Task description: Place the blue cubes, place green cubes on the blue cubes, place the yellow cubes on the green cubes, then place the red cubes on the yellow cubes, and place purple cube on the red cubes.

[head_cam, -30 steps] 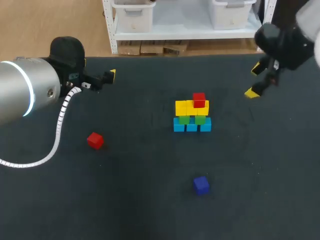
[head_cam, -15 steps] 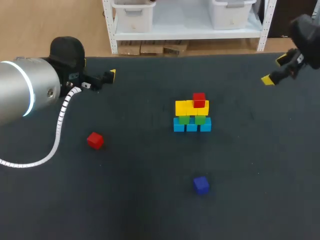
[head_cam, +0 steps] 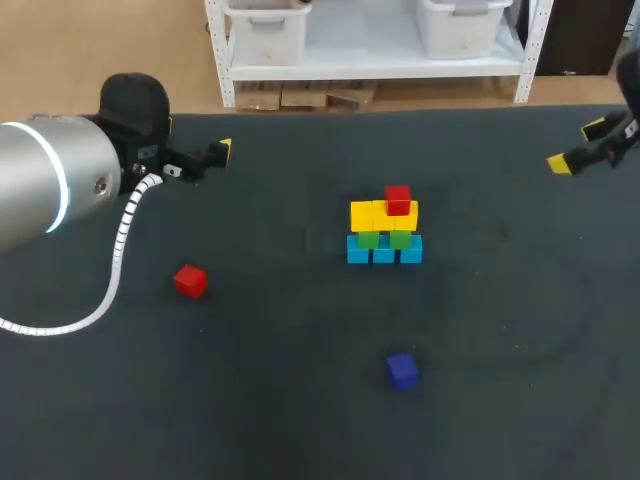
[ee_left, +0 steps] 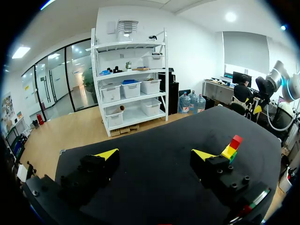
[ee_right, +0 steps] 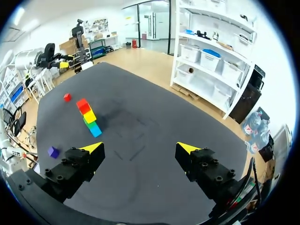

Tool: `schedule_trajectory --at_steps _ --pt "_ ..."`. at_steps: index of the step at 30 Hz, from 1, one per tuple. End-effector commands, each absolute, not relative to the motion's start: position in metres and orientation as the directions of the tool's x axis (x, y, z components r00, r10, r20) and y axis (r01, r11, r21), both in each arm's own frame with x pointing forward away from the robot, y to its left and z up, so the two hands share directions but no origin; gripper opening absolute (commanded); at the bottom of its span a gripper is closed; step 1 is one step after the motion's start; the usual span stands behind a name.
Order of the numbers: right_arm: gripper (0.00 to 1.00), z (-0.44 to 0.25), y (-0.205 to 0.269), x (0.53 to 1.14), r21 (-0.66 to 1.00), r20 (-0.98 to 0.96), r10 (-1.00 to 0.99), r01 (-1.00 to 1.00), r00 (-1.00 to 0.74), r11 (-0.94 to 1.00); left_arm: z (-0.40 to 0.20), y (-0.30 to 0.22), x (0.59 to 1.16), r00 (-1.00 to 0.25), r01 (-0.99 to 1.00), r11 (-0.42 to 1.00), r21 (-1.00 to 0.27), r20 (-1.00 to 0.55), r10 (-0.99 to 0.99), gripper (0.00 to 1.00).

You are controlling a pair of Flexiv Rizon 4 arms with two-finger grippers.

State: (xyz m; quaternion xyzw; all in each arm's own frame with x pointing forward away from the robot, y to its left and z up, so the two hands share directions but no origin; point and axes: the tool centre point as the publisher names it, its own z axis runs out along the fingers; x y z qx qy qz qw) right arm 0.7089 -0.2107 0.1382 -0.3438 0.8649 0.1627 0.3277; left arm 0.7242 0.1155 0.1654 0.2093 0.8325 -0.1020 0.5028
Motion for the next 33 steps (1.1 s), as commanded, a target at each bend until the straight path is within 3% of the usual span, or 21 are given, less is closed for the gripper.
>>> schedule_trajectory --at_steps 1,33 --pt "1.0 0.1378 -0.2151 0.7073 0.056 -0.684 -0.483 -0.7 -0.547 0.712 0.1638 0.114 0.7227 -0.401 0.442 0.896 0.044 -0.884 0.241 1.0" --pt "1.0 0.1396 -0.2165 0.7067 0.084 -0.684 -0.467 -0.697 -0.56 0.712 0.1638 0.114 0.7227 -0.401 0.442 0.896 0.044 -0.884 0.241 1.0"
